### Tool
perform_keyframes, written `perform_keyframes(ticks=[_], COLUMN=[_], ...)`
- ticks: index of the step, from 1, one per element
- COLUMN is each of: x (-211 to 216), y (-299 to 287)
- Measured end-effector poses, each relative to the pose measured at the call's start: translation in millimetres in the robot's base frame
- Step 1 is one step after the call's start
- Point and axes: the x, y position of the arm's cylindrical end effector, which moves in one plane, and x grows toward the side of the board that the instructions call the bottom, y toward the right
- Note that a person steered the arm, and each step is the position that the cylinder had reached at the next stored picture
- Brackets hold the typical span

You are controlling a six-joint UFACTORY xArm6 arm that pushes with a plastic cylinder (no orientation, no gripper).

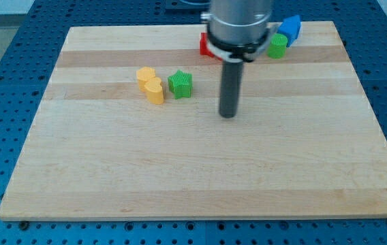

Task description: Move the green star towards the green circle

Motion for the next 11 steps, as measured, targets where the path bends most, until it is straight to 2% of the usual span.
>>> perform_keyframes(ticks=[2,3,5,7,11], x=[-1.8,-14.8,-42.2,-50.3,-87.9], y=[-81.3,-97.4,-98.6,-94.5,-20.6])
